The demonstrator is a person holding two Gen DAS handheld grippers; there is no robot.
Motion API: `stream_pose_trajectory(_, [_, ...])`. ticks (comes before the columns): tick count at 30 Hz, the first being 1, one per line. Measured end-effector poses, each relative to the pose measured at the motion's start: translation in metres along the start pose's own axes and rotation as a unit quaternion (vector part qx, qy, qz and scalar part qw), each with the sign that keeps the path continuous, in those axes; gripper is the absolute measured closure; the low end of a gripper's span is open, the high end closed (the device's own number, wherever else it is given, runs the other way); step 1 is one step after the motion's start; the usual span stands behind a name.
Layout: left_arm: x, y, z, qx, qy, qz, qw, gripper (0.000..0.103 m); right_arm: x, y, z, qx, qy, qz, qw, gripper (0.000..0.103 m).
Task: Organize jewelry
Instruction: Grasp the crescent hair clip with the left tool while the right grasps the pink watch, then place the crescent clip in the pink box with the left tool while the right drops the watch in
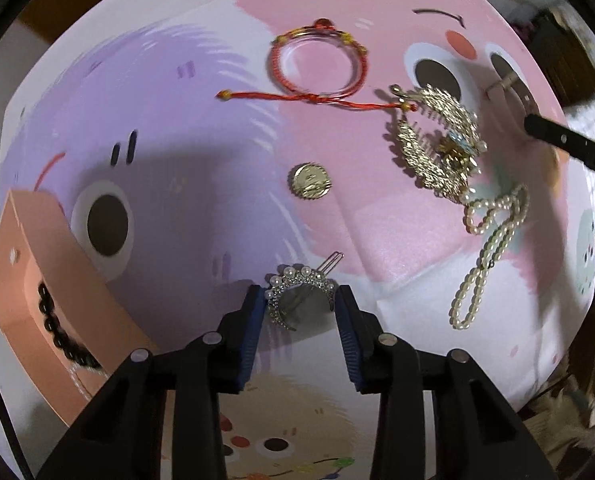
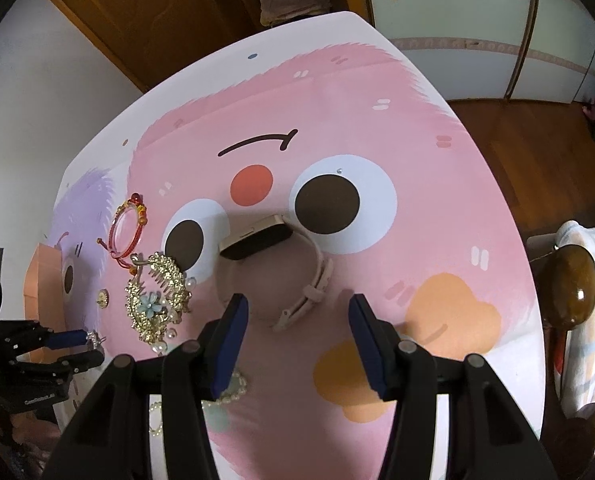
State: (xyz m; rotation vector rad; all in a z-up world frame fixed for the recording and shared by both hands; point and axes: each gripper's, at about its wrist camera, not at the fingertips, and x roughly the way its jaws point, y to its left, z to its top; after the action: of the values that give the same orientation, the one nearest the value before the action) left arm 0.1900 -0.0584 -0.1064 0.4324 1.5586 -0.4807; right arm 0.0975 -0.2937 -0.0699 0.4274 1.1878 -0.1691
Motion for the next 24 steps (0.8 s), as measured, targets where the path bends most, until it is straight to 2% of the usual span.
stream_pose_trajectory(4, [-0.007, 0.012, -0.009, -0.046, -0.014, -0.019, 0.9987, 0.068, 0.003, 0.006, 0.003, -0.013, -0.006, -0.01, 1.0, 0.051])
stream_pose_trajectory(5, [-0.01, 0.017, -0.011, -0.058, -0.018, -0.025, 0.9979, 0.068, 0.003, 0.007, 0.004, -0.015, -0.007, -0.01, 1.0, 0.059])
stream_pose_trajectory(6, [-0.012, 0.02, -0.013, -0.066, -0.02, -0.029, 0.9972, 0.068, 0.005, 0.008, 0.005, -0.019, -0.006, -0.012, 1.0, 0.075])
stream_pose_trajectory(9, [-0.024, 0.028, -0.022, -0.095, -0.035, -0.039, 0.9941, 0.068, 0.006, 0.011, 0.006, -0.025, -0.007, -0.013, 1.0, 0.093])
stream_pose_trajectory(16, [-0.055, 0.028, -0.043, -0.127, -0.07, -0.058, 0.9878, 0.068, -0.016, 0.019, 0.002, -0.045, -0.04, -0.003, 0.998, 0.094])
stream_pose_trajectory(24, [-0.1, 0.027, -0.064, -0.154, -0.113, -0.061, 0.9797, 0.068, -0.058, 0.046, -0.005, -0.081, -0.071, 0.02, 0.994, 0.095])
